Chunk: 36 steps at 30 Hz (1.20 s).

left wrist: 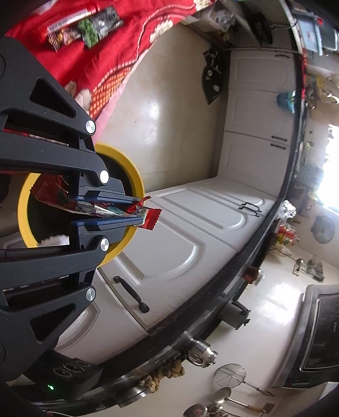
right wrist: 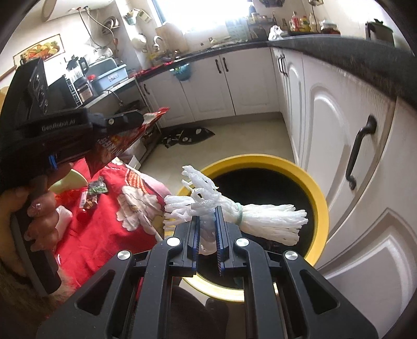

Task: Collect trash
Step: 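Carry both items over the yellow bin and open both tools to release, then move both tools back toward the remaining trash on the bed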

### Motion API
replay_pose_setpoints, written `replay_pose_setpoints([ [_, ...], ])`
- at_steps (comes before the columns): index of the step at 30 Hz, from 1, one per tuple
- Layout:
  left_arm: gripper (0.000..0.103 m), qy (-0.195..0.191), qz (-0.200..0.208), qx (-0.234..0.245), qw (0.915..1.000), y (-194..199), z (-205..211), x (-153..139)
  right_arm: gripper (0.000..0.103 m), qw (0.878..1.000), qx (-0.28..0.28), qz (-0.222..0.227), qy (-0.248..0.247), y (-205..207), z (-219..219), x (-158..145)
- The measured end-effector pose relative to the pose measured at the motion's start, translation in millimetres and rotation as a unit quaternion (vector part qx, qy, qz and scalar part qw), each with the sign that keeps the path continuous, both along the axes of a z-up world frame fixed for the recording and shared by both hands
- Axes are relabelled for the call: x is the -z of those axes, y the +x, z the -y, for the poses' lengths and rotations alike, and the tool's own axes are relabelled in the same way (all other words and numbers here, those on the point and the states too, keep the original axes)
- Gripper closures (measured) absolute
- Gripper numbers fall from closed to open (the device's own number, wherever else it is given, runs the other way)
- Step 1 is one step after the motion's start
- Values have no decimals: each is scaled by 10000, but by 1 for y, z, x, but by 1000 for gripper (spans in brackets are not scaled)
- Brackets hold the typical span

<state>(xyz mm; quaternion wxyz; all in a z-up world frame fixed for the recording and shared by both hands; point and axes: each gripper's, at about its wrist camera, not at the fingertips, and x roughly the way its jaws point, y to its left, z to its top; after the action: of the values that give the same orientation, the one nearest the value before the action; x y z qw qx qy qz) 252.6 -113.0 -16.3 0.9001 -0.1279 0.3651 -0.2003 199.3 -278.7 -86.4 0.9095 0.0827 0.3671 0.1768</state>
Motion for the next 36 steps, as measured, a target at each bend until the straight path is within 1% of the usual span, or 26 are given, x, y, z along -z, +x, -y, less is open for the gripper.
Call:
replay_pose_setpoints([
  [8, 97, -122, -404, 252, 9988, 24, 14, 25, 91, 9994, -80, -323, -94, 14, -1, 26],
  [12, 96, -185, -562, 310, 9978, 32, 19, 35, 88, 9989, -64, -416, -182, 19, -1, 34],
  [14, 95, -219, -641, 322, 9972, 36, 21, 40, 84, 9986, -2, -471, -239, 21, 0, 38],
  [16, 87, -225, -725, 302, 9967, 39, 22, 43, 77, 9982, 79, -528, -257, 22, 3, 42],
  [18, 70, -292, -784, 312, 9960, 41, 22, 44, 66, 9980, 151, -541, -283, 21, 5, 43],
  [20, 64, -299, -783, 308, 9960, 41, 22, 42, 62, 9977, 247, -559, -307, 19, 9, 44],
  [23, 50, -275, -739, 258, 9966, 38, 19, 38, 54, 9972, 378, -542, -338, 17, 13, 41],
  [25, 44, -238, -710, 185, 9970, 35, 16, 34, 52, 9970, 460, -512, -365, 14, 15, 38],
  [27, 29, -188, -654, 115, 9976, 30, 11, 29, 46, 9967, 531, -481, -392, 13, 17, 35],
  [28, 26, -125, -610, 67, 9980, 26, 8, 26, 45, 9965, 573, -443, -409, 11, 18, 33],
  [31, 11, 32, -543, -87, 9985, 17, -1, 21, 41, 9963, 636, -361, -459, 6, 18, 27],
  [36, 11, 360, -353, -411, 9979, -2, -20, 8, 32, 9965, 671, -208, -452, -1, 14, 15],
])
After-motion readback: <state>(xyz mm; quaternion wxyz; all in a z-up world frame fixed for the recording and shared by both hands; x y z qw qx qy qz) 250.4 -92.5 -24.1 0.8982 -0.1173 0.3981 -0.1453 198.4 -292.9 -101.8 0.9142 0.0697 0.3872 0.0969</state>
